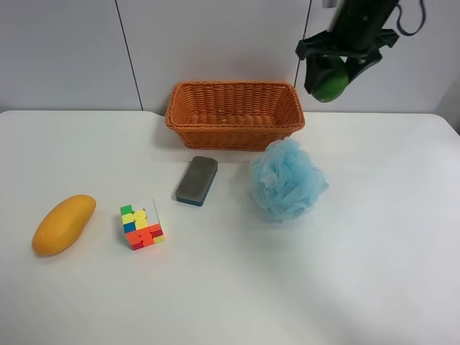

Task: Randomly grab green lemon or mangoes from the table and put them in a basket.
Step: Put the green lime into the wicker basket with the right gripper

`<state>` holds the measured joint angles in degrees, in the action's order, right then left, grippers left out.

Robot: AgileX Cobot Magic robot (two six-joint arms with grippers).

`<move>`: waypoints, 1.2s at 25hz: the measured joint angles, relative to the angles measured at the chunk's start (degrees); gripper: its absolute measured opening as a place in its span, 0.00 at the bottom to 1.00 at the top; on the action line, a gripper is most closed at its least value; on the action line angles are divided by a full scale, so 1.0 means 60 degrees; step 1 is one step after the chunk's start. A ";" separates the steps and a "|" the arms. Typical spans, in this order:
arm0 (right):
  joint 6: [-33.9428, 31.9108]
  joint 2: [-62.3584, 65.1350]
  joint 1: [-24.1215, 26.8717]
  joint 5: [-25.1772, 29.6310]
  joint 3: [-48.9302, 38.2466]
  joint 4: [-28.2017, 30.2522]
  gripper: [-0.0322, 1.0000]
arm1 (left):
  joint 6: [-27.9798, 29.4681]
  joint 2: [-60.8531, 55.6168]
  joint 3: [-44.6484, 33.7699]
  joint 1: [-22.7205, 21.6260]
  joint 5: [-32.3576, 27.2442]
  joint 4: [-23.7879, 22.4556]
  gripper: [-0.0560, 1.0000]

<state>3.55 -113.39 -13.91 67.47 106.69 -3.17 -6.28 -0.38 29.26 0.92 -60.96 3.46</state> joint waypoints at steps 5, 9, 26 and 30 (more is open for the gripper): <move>0.0000 -0.1538 -0.0436 -0.0226 0.1564 -0.0121 0.66 | 0.0000 0.0000 0.0000 0.0000 0.0000 0.0000 0.99; 0.0000 -0.2396 -0.0530 -0.1175 0.1985 -0.0574 0.66 | 0.0000 0.0000 0.0000 0.0000 0.0000 0.0000 0.99; 0.0010 -0.3905 -0.0534 -0.3873 0.1985 -0.0821 0.66 | 0.0000 0.0000 0.0000 0.0000 0.0000 0.0000 0.99; 0.0010 -0.3905 -0.0534 -0.3873 0.2019 -0.0849 0.66 | 0.0000 0.0000 0.0000 0.0000 0.0000 0.0000 0.99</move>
<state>3.62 -136.81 -17.12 44.23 118.80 -8.27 -6.28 -0.38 29.26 0.92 -60.96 3.46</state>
